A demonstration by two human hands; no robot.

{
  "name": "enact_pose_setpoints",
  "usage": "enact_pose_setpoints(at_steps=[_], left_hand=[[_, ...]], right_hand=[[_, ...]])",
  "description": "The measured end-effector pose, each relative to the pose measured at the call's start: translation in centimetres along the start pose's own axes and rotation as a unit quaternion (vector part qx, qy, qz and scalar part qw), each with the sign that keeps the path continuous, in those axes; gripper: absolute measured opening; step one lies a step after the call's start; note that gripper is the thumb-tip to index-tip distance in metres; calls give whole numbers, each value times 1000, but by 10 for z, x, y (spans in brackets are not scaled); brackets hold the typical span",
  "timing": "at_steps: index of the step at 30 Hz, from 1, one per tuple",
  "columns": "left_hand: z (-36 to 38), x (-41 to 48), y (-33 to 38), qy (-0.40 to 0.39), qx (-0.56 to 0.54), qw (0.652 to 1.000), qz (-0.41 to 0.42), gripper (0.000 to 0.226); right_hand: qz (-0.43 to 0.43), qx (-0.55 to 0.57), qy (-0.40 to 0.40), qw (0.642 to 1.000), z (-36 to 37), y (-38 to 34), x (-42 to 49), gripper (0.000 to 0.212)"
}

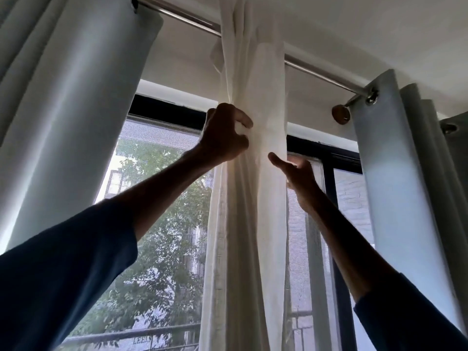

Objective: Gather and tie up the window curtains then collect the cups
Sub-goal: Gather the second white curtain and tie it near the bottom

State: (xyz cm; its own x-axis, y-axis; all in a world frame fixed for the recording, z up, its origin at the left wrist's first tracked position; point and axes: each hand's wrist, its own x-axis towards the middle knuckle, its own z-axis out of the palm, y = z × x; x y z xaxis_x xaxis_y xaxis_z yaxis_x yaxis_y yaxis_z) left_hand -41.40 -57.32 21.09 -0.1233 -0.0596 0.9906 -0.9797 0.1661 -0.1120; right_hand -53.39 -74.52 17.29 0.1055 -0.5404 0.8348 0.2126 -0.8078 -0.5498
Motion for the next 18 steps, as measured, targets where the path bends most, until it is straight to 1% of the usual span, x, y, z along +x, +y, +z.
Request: enact_pose_setpoints(at_steps=[1,3,5,7,9,11,12,14,17,18], left_hand=[[-3,0,-1,3,-5,1000,5,29],[-9,-2,-3,2,-10,1000,3,31],[-11,-4,-8,5,-10,1000,-7,34],[-9,-6,-13,-14,-6,1000,-27,40],[-2,-10,-18,-41,9,999,-32,46],[4,-16,-18,-48,21,999,-14,49],[8,-20,-16,-44,27,999,6,51],[14,-26,-9,-34,39,998,45,60],[17,-31,2,-46,43,993,95,82],[16,-32,4,-54,39,991,112,83]], right_hand=[[14,20,-7,1000,-1,2,-2,36],[-2,26,4,1000,0,7,-9,34],[-17,33,55,998,4,9,-16,12],[-39,-17,147,988,6,12,-20,21],[-89,-100,237,962,6,13,-26,27],[-165,-156,277,934,8,11,-37,36],[-205,-172,277,923,11,9,-43,42],[-265,-196,249,911,18,1,-57,48],[-299,-178,198,916,31,-8,-66,46],[-304,-157,182,922,33,-11,-67,43]])
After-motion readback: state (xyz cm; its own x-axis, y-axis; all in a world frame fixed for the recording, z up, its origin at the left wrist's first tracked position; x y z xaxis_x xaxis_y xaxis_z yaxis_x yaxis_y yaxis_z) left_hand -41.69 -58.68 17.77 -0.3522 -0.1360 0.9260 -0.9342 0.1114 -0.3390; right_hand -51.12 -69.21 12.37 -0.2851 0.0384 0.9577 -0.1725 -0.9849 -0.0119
